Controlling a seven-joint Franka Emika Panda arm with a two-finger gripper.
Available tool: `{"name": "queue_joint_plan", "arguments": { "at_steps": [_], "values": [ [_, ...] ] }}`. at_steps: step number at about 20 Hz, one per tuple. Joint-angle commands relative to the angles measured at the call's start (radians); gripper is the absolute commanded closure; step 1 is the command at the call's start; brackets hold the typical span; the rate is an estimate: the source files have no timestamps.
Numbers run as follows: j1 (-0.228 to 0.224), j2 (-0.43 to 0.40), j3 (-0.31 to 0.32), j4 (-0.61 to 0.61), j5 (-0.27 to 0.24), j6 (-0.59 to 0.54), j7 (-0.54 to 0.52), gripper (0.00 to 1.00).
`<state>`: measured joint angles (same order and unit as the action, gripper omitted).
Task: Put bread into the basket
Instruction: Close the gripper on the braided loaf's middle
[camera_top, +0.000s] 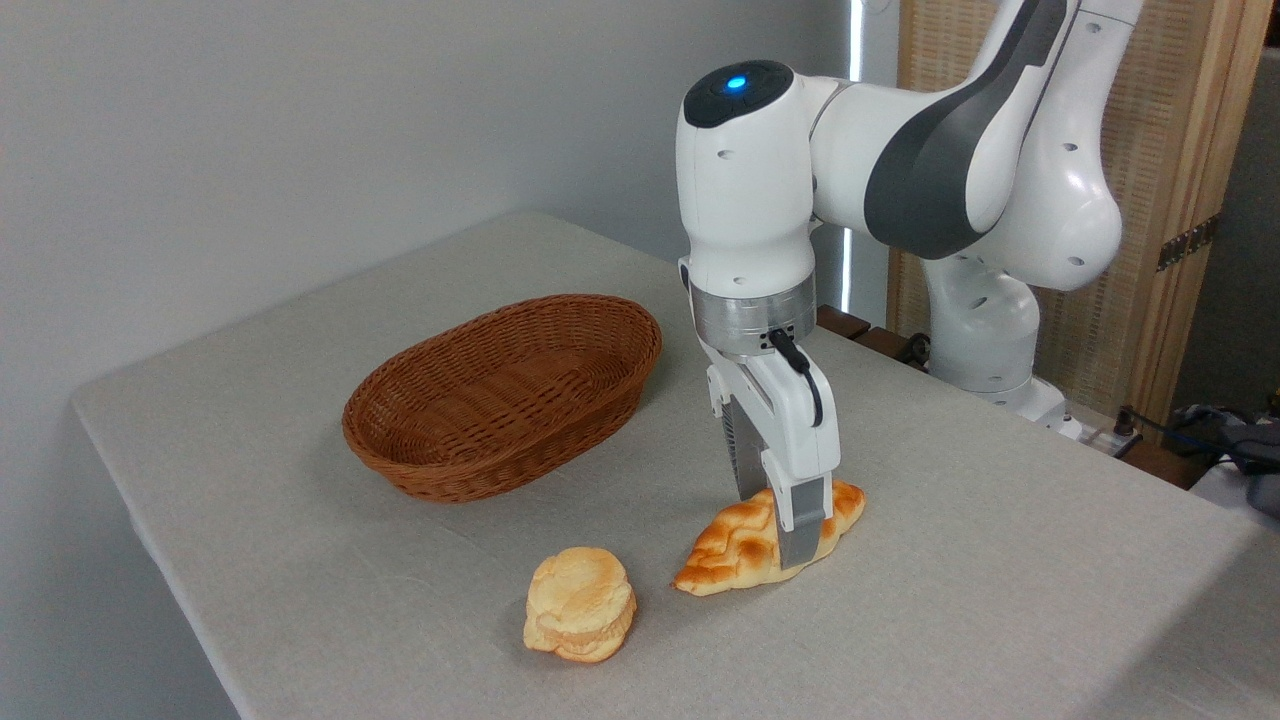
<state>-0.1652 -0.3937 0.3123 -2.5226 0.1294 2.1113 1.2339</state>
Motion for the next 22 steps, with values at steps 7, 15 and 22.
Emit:
{"name": "queue_joint_plan", "arguments": {
  "at_steps": [7,15,22],
  "values": [
    [-0.037,0.003,0.019,-0.018,0.022,0.026,0.013,0.16],
    [-0.04,0.003,0.019,-0.018,0.041,0.026,0.022,0.75],
    [-0.04,0.003,0.019,-0.018,0.036,0.023,0.021,0.84]
  ]
}}
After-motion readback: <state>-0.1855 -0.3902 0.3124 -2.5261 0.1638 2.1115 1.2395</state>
